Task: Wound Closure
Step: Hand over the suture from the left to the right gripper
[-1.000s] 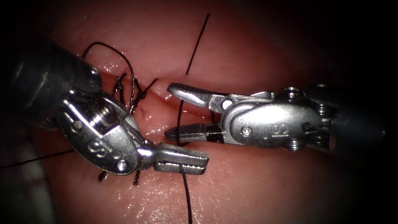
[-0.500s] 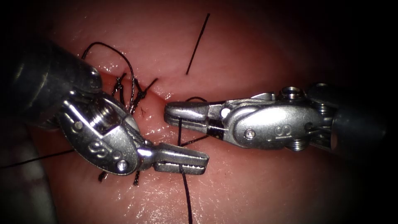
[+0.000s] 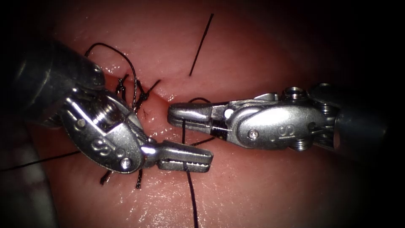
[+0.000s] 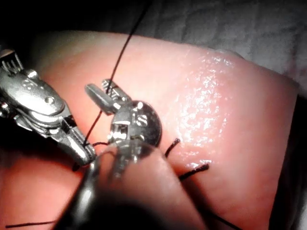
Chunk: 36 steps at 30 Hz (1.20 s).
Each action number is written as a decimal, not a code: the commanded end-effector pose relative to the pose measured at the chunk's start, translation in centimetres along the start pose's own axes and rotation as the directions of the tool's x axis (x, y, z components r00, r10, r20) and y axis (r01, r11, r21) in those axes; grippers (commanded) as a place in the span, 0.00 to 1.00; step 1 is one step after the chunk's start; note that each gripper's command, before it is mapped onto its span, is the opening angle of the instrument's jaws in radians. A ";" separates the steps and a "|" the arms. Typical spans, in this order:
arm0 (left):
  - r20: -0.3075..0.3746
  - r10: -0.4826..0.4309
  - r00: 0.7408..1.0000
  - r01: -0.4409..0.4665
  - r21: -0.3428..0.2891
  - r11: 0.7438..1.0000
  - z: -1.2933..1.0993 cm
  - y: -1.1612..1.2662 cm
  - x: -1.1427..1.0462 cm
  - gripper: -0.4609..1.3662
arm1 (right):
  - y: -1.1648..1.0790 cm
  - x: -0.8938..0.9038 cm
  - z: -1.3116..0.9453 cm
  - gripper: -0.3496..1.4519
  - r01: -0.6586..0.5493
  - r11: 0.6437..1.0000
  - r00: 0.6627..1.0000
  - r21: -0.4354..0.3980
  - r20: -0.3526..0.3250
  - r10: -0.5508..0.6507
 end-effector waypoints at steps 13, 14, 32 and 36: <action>0.000 0.010 1.000 -0.010 0.056 0.998 0.05 0.04 0.07 0.77 | 0.16 -0.36 0.01 0.00 -0.004 1.000 1.000 -0.011 0.014 0.004; 0.000 0.010 1.000 -0.010 0.056 0.998 0.05 0.05 0.07 0.76 | 0.17 -0.39 0.01 0.00 -0.005 1.000 1.000 -0.012 0.015 0.005; 0.008 0.019 1.000 -0.020 0.059 0.998 0.00 0.09 0.20 0.60 | 0.24 -0.82 -0.03 0.00 -0.004 1.000 1.000 -0.014 0.028 0.005; 0.008 0.023 1.000 -0.023 0.061 0.998 -0.01 0.08 0.23 0.57 | 0.23 -0.82 -0.03 0.00 -0.003 1.000 1.000 -0.014 0.028 0.004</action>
